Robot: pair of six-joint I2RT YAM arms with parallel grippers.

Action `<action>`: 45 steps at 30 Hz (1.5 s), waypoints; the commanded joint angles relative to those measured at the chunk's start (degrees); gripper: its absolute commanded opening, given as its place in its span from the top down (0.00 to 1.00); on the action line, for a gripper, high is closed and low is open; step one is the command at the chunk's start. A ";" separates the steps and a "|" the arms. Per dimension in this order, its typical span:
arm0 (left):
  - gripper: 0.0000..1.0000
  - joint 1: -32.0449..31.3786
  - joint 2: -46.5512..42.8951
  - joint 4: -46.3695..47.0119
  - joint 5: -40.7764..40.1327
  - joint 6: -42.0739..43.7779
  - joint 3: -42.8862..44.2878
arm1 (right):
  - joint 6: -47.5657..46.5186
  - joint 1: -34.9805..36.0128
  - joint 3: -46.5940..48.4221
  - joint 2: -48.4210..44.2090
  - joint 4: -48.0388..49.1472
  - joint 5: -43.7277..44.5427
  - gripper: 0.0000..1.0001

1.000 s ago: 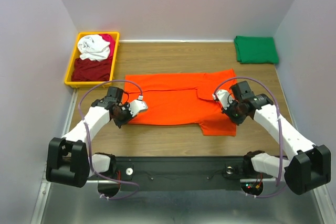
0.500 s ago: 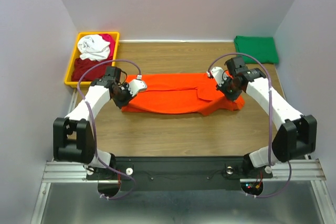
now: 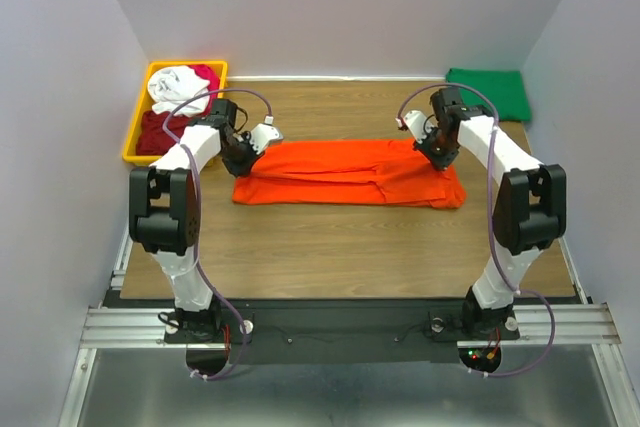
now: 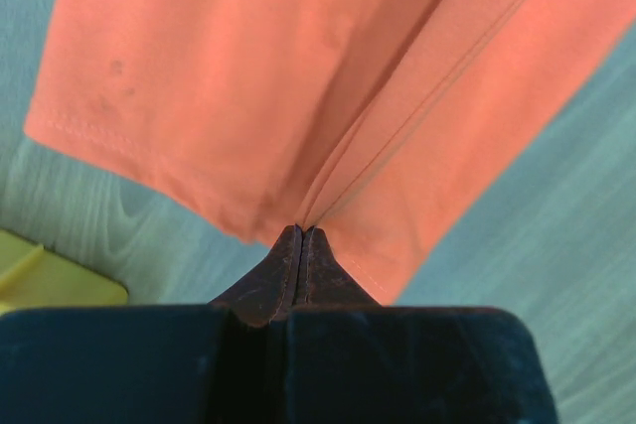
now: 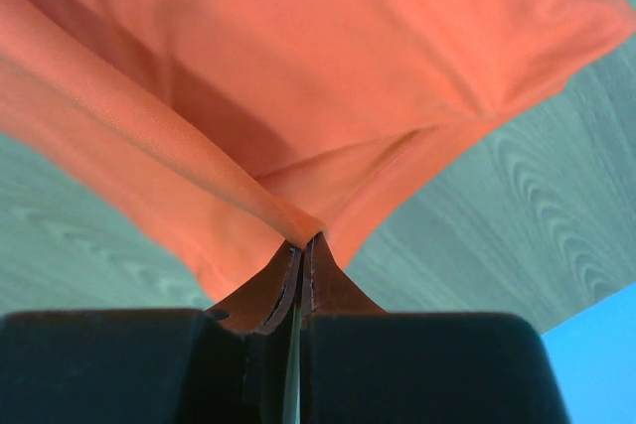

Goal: Fold and stack the t-shirts
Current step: Fold the tshirt

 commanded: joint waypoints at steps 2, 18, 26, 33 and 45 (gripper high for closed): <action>1.00 0.79 6.07 0.92 0.26 -0.64 5.41 | -1.45 -0.75 3.61 3.84 4.15 -0.73 0.99; 0.41 3.95 -3.39 1.45 3.86 -6.53 2.27 | 10.67 -8.39 5.47 1.13 1.36 -4.24 0.42; 0.32 4.92 -10.79 7.07 2.89 -11.71 -13.29 | 13.23 -14.55 -3.32 -1.34 -3.31 -12.42 0.48; 0.31 5.89 -8.95 10.76 3.85 -15.50 -16.99 | 12.71 -15.78 -9.56 -1.16 -2.35 -13.92 0.51; 0.76 8.43 -4.11 12.09 6.94 -16.64 -18.14 | 12.44 -16.57 -11.94 1.56 0.91 -12.69 0.99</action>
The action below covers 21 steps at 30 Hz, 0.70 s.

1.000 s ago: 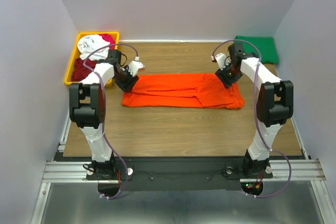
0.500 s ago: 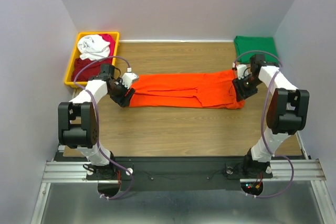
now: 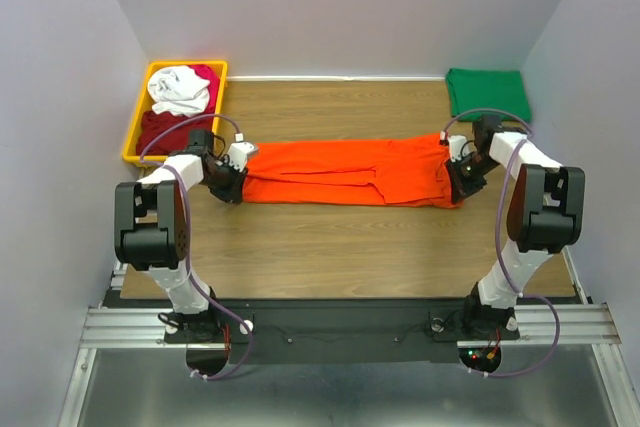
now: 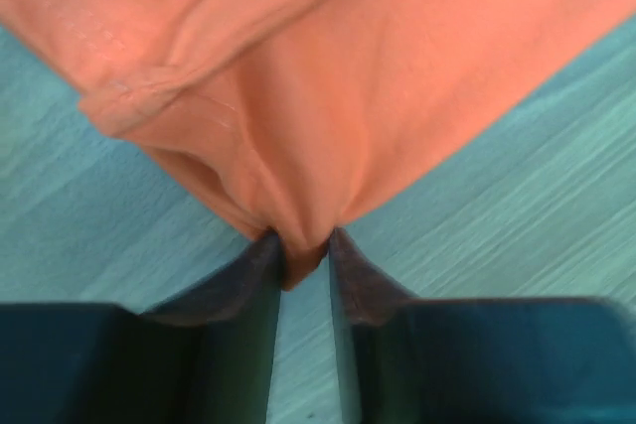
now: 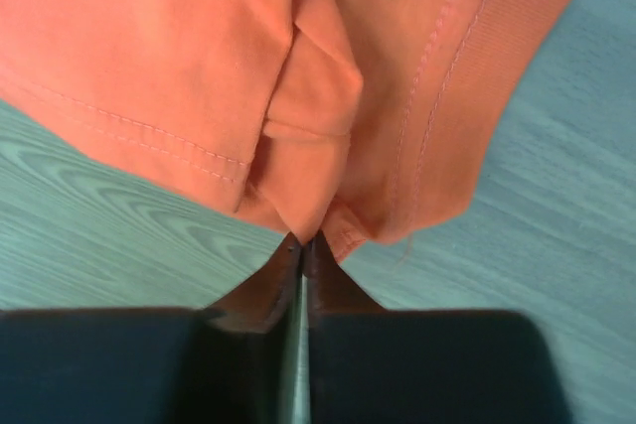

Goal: Fold and stack the t-shirts
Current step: Fold the tshirt

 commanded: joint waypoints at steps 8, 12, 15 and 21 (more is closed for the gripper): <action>1.00 4.72 -5.00 -8.23 -0.24 5.22 -3.46 | -4.18 -2.29 -5.60 -6.00 0.55 5.76 1.00; 1.00 4.89 -7.56 -10.78 -0.16 7.15 -6.10 | -7.52 -2.29 -8.33 -8.47 -4.36 4.02 0.99; 0.58 4.80 -9.48 -12.19 1.60 7.68 -6.10 | -7.18 -2.29 -6.58 -9.52 -8.06 1.81 0.68; 0.44 4.72 -17.64 -17.64 8.71 10.14 0.65 | -3.94 -2.29 2.72 -14.01 -13.15 -2.92 0.58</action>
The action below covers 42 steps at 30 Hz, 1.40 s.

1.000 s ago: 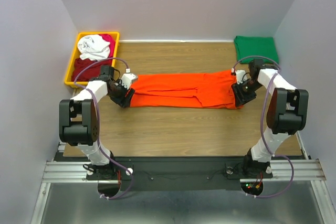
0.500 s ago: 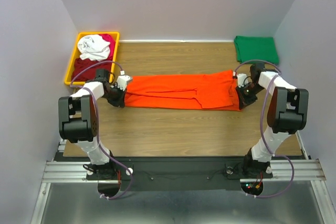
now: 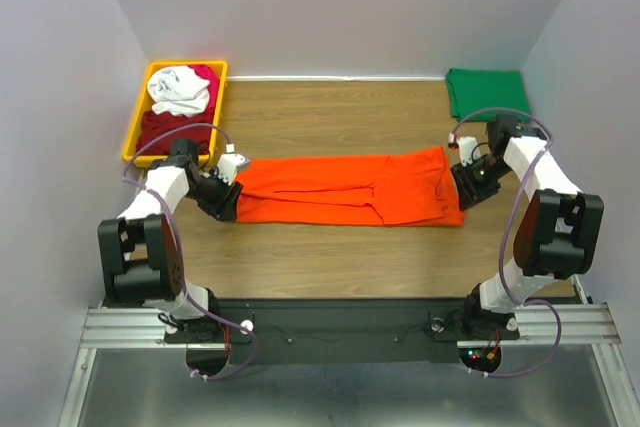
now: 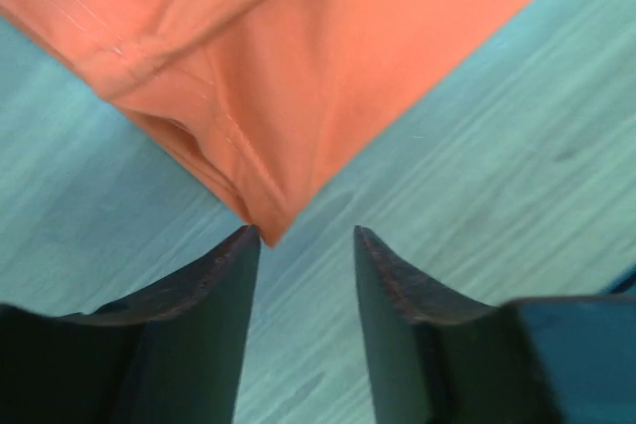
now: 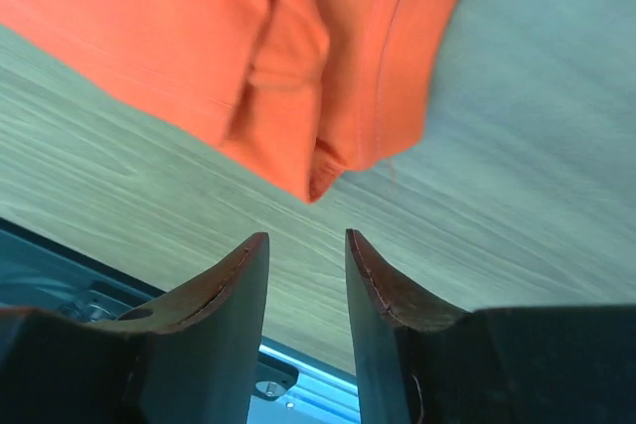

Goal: Fold and stack the t-shirts
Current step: Fold the tshirt

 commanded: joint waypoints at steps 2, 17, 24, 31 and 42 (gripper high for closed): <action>0.41 -0.70 -9.93 -2.94 8.09 1.47 6.94 | 3.00 -0.41 8.89 -4.70 -5.08 -8.74 0.59; 0.39 -36.99 1.73 30.45 13.11 -32.28 7.74 | 15.93 0.82 4.24 6.63 2.30 -17.21 0.59; 0.39 -41.66 8.95 34.95 12.76 -35.63 8.97 | 17.16 1.35 1.51 8.04 4.32 -14.75 0.57; 0.40 -47.11 14.21 41.97 13.11 -41.76 9.32 | 18.21 1.35 0.63 8.22 5.56 -12.82 0.57; 0.41 -50.10 24.68 59.37 16.09 -63.57 13.01 | 19.36 1.35 1.16 9.36 5.73 -15.63 0.78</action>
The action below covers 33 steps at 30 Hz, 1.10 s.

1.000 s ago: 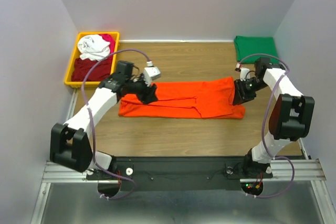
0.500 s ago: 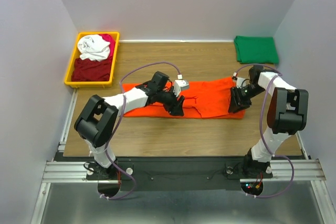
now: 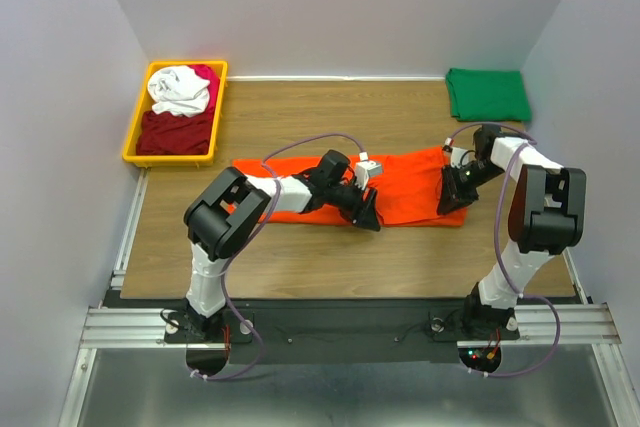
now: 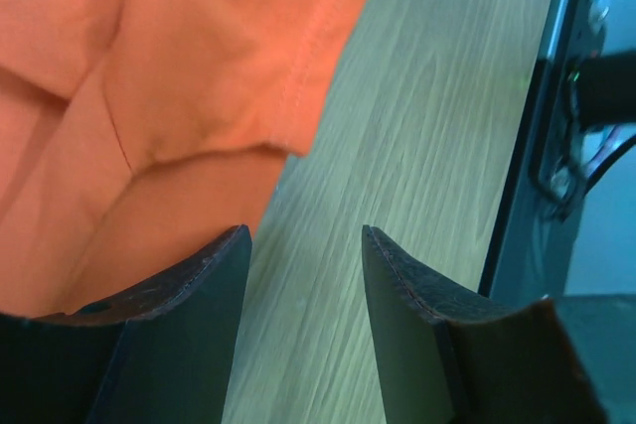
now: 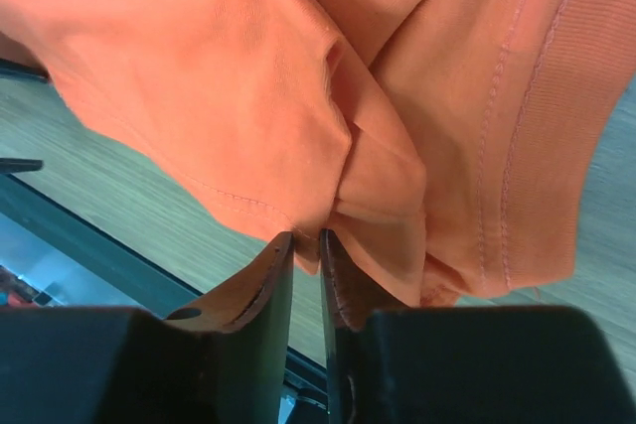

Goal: Fold and stack the t-shirts
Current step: Fold the tshirt

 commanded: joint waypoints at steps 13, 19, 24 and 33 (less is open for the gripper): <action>0.47 -2.33 6.58 10.52 3.84 -14.12 5.98 | 0.63 0.46 -0.81 -0.54 1.10 -2.45 0.85; 0.64 -2.42 5.88 11.58 3.93 -14.74 6.60 | 1.07 0.46 -0.20 -1.59 0.75 -2.98 0.89; 0.88 -1.72 3.59 11.84 3.67 -14.30 6.51 | 1.94 0.46 2.17 -2.47 0.31 -4.55 0.92; 1.00 2.76 3.24 12.90 5.33 -15.35 7.30 | 4.49 0.46 9.90 1.91 0.40 -7.28 0.97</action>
